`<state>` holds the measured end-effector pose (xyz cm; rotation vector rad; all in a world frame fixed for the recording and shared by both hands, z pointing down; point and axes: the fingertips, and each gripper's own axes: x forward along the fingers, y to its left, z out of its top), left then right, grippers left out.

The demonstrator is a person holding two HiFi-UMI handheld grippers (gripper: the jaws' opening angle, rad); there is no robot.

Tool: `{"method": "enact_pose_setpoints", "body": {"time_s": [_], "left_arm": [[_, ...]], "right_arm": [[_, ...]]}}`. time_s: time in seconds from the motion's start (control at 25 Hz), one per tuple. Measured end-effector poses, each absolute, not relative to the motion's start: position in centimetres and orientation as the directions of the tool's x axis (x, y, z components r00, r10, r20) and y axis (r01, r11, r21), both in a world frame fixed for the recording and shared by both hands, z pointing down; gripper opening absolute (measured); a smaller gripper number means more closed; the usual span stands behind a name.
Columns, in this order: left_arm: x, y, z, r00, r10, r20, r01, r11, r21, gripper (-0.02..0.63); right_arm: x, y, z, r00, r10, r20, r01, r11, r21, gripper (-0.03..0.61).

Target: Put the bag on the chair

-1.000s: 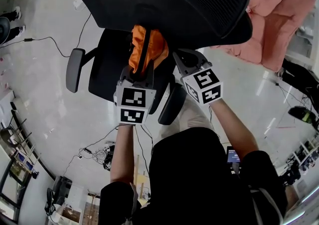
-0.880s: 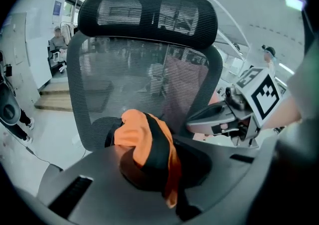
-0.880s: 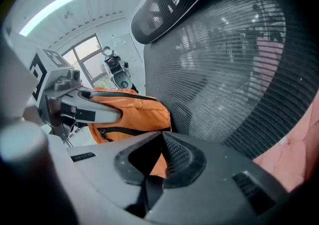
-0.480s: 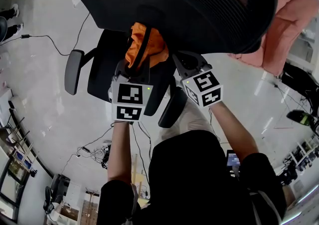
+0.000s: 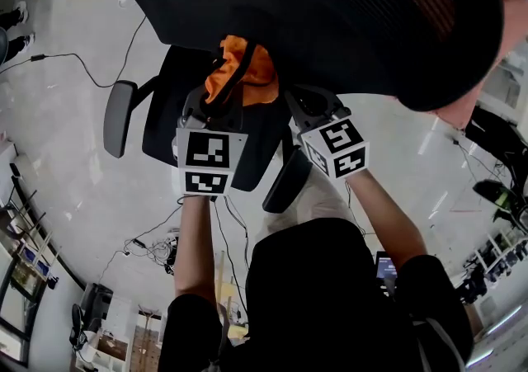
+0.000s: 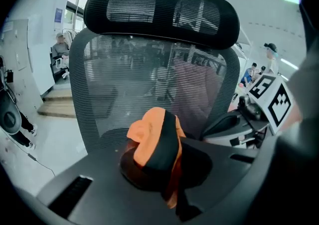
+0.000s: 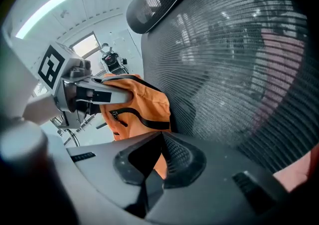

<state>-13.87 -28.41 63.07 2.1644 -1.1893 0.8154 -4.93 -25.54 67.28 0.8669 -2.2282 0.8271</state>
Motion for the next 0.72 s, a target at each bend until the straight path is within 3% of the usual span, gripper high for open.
{"method": "enact_pose_setpoints", "body": {"time_s": [0.72], "left_arm": [[-15.1,-32.0,66.2,0.419,-0.576,0.702,-0.880,-0.448,0.157,0.017]], "right_arm": [[-5.8,-25.7,69.3,-0.608,-0.333,0.721,-0.725,0.603,-0.333,0.002]]}}
